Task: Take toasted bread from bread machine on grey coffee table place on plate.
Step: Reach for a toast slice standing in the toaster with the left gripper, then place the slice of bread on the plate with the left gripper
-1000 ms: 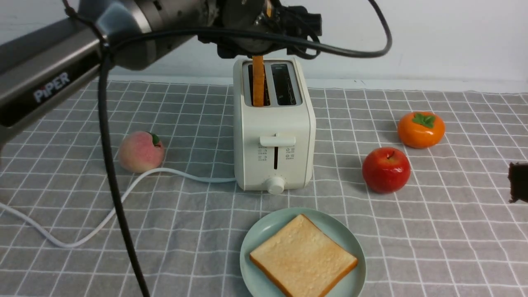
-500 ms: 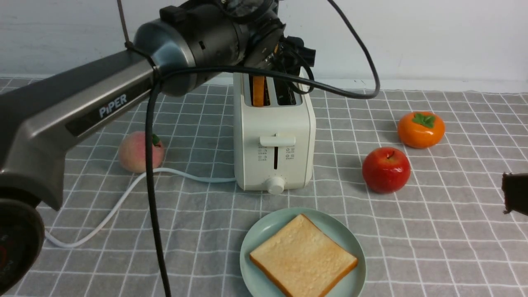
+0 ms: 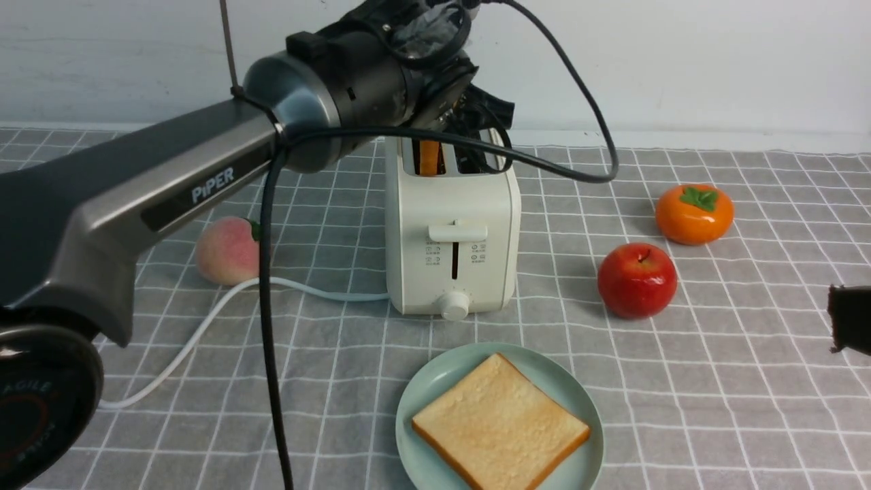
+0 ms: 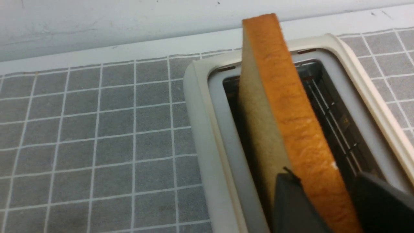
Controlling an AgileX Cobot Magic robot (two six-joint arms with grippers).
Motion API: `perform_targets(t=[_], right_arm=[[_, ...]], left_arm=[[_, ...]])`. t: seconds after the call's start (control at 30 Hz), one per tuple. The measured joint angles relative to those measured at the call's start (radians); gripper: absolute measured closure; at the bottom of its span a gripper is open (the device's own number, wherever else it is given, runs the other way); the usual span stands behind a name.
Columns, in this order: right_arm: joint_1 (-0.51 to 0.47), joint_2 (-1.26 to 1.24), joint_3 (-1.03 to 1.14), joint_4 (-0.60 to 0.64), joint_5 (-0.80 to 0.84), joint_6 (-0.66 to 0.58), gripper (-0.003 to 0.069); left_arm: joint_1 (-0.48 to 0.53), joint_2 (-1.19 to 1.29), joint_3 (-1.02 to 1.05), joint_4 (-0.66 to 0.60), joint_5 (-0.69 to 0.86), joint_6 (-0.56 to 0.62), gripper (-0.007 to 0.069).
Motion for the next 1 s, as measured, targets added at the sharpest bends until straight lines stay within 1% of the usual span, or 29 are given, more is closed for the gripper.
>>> perform_targets(t=[0.07, 0.3, 0.33, 0.37, 0.47, 0.53, 0.6, 0.63, 0.73, 0.77, 0.8, 0.83, 0.9, 0.97, 1.0], right_arm=[[0.0, 0.0, 0.0, 0.0, 0.0, 0.0, 0.0174], [0.0, 0.0, 0.0, -0.032, -0.02, 0.0, 0.0174], [0.0, 0.0, 0.0, -0.034, -0.02, 0.0, 0.0174], [0.0, 0.0, 0.0, -0.034, -0.02, 0.0, 0.0174], [0.0, 0.0, 0.0, -0.034, -0.02, 0.001, 0.0174], [0.0, 0.0, 0.0, -0.034, -0.02, 0.001, 0.0174], [0.0, 0.0, 0.001, -0.033, -0.019, 0.001, 0.0174], [0.0, 0.0, 0.003, -0.032, -0.019, 0.001, 0.0174], [0.0, 0.0, 0.025, -0.018, -0.022, 0.001, 0.0174], [0.0, 0.0, 0.027, -0.015, -0.022, 0.001, 0.0174], [0.0, 0.0, 0.044, -0.001, -0.025, 0.001, 0.0174], [0.0, 0.0, 0.062, 0.013, -0.032, 0.001, 0.0174], [0.0, 0.0, 0.081, 0.025, -0.04, 0.001, 0.0174], [0.0, 0.0, 0.111, 0.04, -0.049, 0.001, 0.0174], [0.0, 0.0, 0.116, 0.041, -0.05, 0.001, 0.0174]], left_arm=[[0.0, -0.018, 0.0, 0.002, 0.016, 0.0, 0.0545], [0.0, -0.188, 0.002, 0.002, 0.066, 0.001, 0.0551], [0.0, -0.246, 0.001, 0.007, 0.116, 0.001, 0.0551], [0.0, -0.246, 0.001, 0.007, 0.124, 0.001, 0.0551], [0.0, -0.366, -0.005, -0.01, 0.37, 0.002, 0.0551], [0.001, -0.396, -0.001, -0.05, 0.467, 0.018, 0.0551], [0.002, -0.418, 0.037, -0.135, 0.51, 0.057, 0.0551], [0.002, -0.425, 0.069, -0.208, 0.517, 0.086, 0.0551], [0.0, -0.419, 0.188, -0.489, 0.521, 0.212, 0.0551], [0.0, -0.417, 0.198, -0.528, 0.521, 0.233, 0.0551], [-0.001, -0.407, 0.264, -0.652, 0.509, 0.311, 0.0551], [-0.001, -0.403, 0.32, -0.738, 0.467, 0.375, 0.0551], [-0.002, -0.4, 0.383, -0.8, 0.394, 0.426, 0.0551], [-0.002, -0.399, 0.472, -0.884, 0.208, 0.483, 0.0551], [-0.002, -0.398, 0.502, -0.905, 0.159, 0.49, 0.0551]])
